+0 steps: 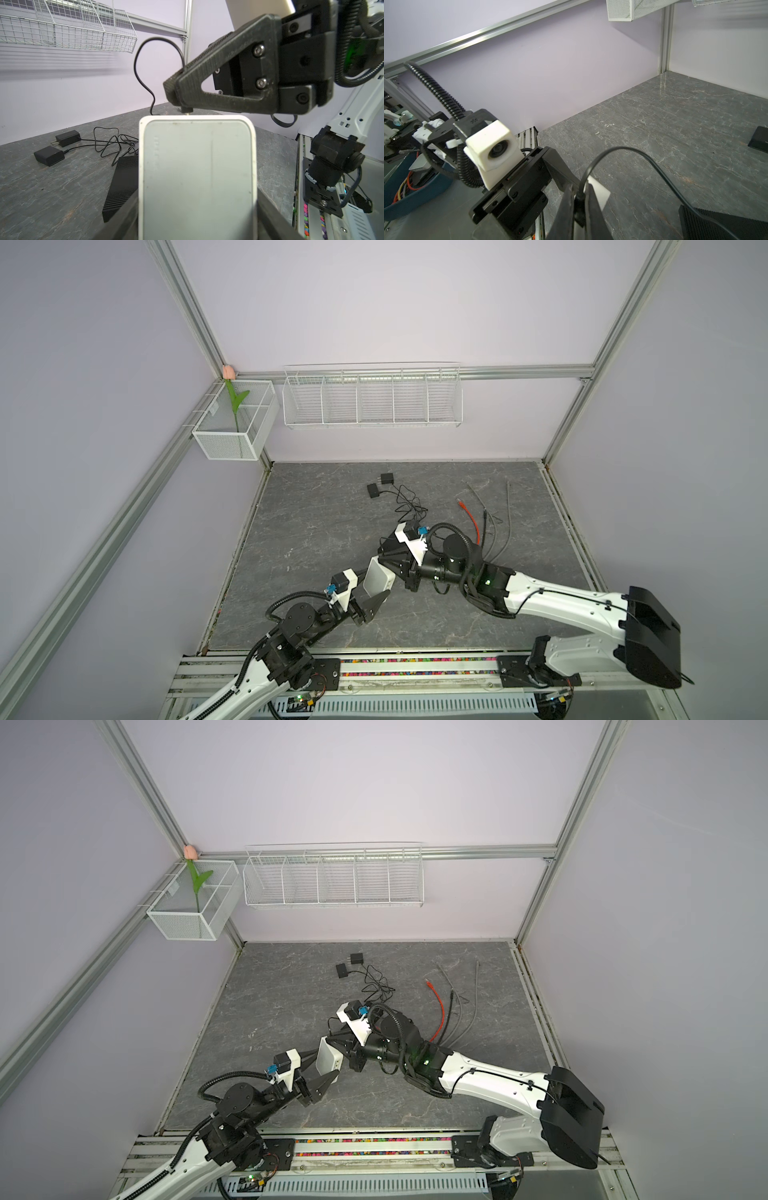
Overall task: Insert the plug into the switch port
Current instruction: 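Push the barrel plug down into the router's top port with the right gripper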
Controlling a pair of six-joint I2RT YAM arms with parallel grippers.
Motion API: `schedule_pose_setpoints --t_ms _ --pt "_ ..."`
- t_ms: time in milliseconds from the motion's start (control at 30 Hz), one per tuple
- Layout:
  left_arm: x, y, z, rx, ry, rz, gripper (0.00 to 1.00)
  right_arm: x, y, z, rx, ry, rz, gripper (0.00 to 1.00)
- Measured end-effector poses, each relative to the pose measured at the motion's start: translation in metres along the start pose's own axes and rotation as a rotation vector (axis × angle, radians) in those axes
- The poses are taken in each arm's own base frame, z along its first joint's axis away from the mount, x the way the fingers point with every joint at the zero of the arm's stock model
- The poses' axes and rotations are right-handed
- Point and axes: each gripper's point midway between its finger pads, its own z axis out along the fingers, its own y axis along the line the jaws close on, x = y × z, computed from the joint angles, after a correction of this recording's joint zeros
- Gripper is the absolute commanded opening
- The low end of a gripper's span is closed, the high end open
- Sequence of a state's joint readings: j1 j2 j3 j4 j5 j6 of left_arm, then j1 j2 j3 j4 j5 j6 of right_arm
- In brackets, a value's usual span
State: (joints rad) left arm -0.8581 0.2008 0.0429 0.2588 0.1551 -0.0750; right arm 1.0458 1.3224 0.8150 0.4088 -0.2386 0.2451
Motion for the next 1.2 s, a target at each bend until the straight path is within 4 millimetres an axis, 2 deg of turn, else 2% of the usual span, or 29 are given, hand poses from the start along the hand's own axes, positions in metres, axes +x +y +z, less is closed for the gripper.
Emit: schedule_pose_setpoints --t_ms 767,933,1200 --pt "-0.004 -0.012 -0.003 0.066 -0.014 -0.044 0.00 0.001 0.012 -0.003 -0.211 0.017 -0.059 0.07" --pt "-0.006 -0.018 -0.004 0.100 -0.009 -0.069 0.00 0.001 0.019 -0.004 -0.276 0.014 -0.079 0.07" --pt "-0.020 -0.029 -0.009 0.158 -0.040 -0.070 0.00 -0.007 0.034 -0.013 -0.336 -0.006 -0.129 0.07"
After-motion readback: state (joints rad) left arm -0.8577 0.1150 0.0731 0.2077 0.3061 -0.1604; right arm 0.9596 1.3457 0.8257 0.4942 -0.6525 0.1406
